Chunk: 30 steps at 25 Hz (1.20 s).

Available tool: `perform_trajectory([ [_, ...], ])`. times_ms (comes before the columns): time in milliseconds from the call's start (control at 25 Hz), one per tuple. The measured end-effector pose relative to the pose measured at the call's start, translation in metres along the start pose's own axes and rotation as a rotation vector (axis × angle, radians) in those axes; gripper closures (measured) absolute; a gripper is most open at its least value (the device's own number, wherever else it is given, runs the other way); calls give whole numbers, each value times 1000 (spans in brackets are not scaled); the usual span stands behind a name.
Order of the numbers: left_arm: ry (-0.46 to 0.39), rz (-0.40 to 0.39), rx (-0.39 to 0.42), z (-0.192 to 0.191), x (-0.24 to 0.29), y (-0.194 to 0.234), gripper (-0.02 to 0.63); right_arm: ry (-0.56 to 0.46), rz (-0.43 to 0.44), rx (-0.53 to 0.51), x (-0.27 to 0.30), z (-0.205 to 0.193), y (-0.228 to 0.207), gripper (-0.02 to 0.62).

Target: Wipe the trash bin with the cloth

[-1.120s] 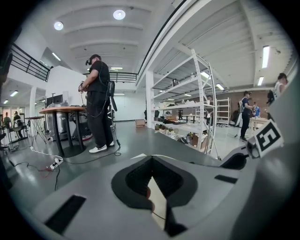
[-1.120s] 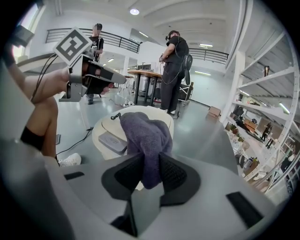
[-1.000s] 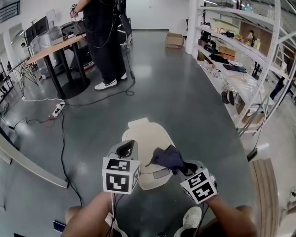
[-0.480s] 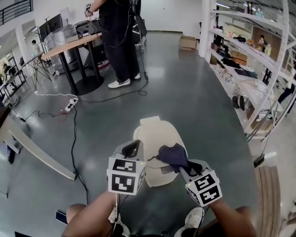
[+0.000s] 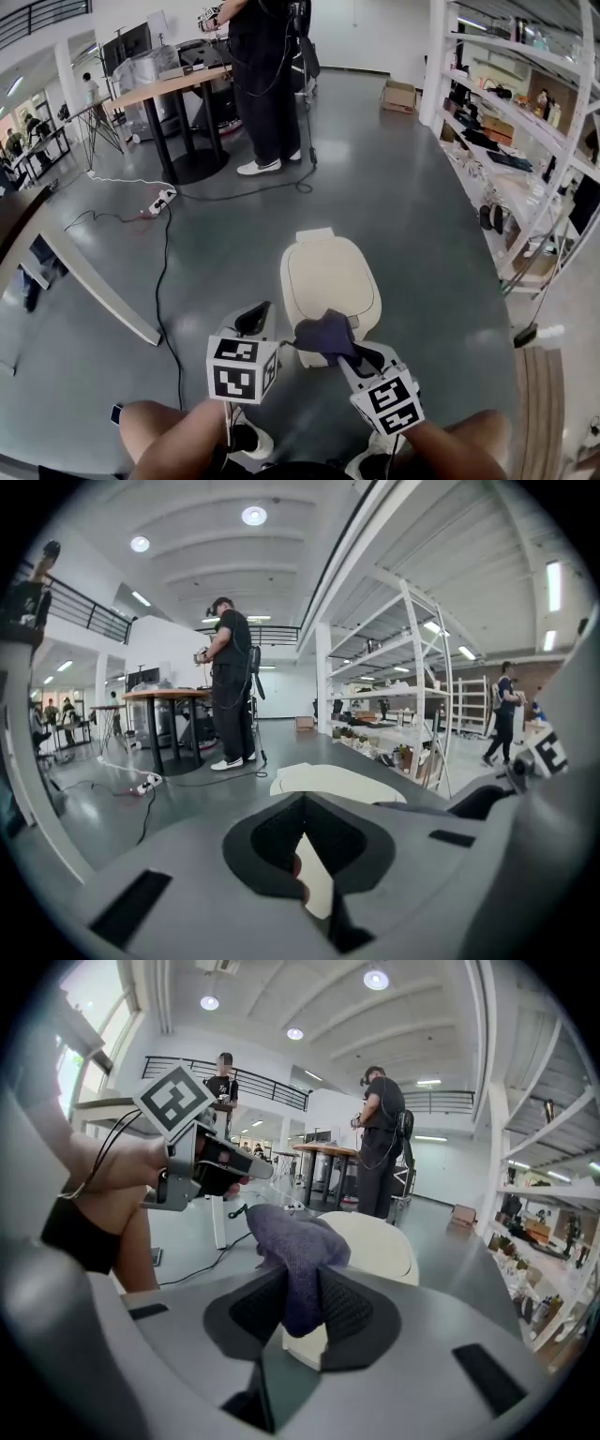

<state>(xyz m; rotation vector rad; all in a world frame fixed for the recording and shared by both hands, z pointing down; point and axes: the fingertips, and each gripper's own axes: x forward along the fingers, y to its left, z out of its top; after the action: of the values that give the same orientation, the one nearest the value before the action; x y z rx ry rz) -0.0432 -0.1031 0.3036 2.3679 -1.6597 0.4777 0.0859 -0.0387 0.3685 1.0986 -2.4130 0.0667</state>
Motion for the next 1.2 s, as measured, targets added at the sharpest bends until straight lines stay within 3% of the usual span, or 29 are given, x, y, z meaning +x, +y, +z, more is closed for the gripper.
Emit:
perform_trajectory([
  [200,-19,44,-126,-40,-21,9,606,65,23,4,1,-20,41,505],
  [360,4,40,-200,-71,-29,7,606,128,54,70,9,-40,61,505],
  [600,6,54,-94,-85,-33,16,606,193,47,73,27,-48,70,505],
  [760,34,66,-108,-101,-28,26,606,212,30,79,47,-53,59,505],
  [1200,76,-7,-66,-114,-9,1,606,255,-36,111,62,-65,23,505],
])
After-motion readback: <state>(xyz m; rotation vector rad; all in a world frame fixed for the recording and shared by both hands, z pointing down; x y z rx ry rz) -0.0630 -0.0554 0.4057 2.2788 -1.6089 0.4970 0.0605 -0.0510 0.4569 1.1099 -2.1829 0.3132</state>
